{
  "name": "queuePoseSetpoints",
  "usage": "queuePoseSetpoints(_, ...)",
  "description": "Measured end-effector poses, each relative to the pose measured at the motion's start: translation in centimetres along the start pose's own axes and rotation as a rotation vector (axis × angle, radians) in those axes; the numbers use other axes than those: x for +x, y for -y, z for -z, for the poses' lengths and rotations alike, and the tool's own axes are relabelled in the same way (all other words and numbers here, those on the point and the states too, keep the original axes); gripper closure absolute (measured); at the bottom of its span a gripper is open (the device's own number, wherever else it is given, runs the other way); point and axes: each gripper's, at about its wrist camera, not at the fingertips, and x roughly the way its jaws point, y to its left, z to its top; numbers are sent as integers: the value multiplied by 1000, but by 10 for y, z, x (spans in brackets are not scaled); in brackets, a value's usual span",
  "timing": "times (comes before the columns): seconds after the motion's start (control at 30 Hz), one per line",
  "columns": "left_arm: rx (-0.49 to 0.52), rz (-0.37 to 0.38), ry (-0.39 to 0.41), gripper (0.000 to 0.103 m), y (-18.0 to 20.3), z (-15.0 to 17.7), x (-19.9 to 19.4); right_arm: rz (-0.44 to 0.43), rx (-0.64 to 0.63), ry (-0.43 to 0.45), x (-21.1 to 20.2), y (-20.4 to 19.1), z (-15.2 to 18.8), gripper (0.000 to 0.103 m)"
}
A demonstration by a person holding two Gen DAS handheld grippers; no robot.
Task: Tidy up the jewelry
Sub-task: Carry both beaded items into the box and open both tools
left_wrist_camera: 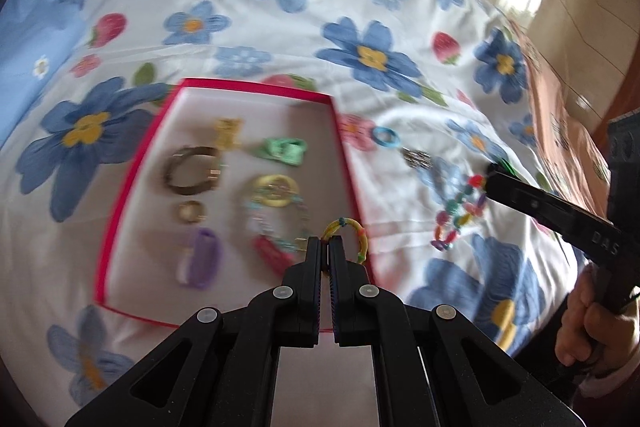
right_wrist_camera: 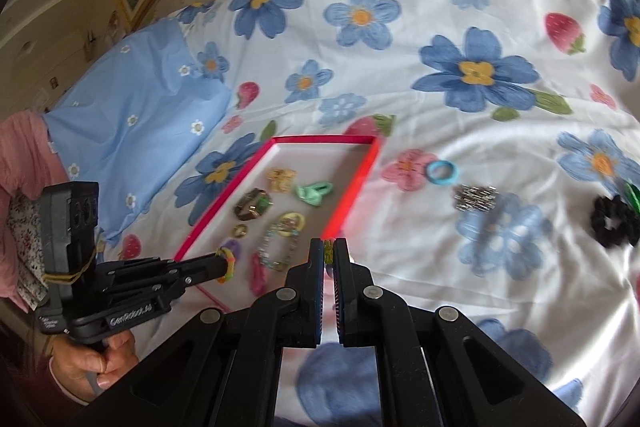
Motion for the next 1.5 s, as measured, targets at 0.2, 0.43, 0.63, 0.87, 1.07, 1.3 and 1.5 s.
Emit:
queuePoseSetpoints(0.2,-47,-56,13,100,-31,0,-11,-60,-46,-20,20,-30,-7,99)
queuePoseSetpoints(0.43,-89,-103,12,100,-55,-1,-13,-117,-98,-55,46,-63,-9,99)
queuePoseSetpoints(0.63,-115,-124,-1,100,-71,0,-6,-165,-116,-83,70,-87,-11,99)
queuePoseSetpoints(0.87,-112,-138,-42,100,-83,-3,19,-176,-110,-118,100,-94,-8,99)
queuePoseSetpoints(1.07,-106,-156,-81,100,-85,-5,44,-128,-80,-161,123,-73,-1,99)
queuePoseSetpoints(1.3,-130,-161,-103,99,-90,-3,58,-78,-56,-192,134,-53,7,99)
queuePoseSetpoints(1.5,-138,-161,-99,96,-91,-2,59,-50,-63,-217,143,-48,14,99)
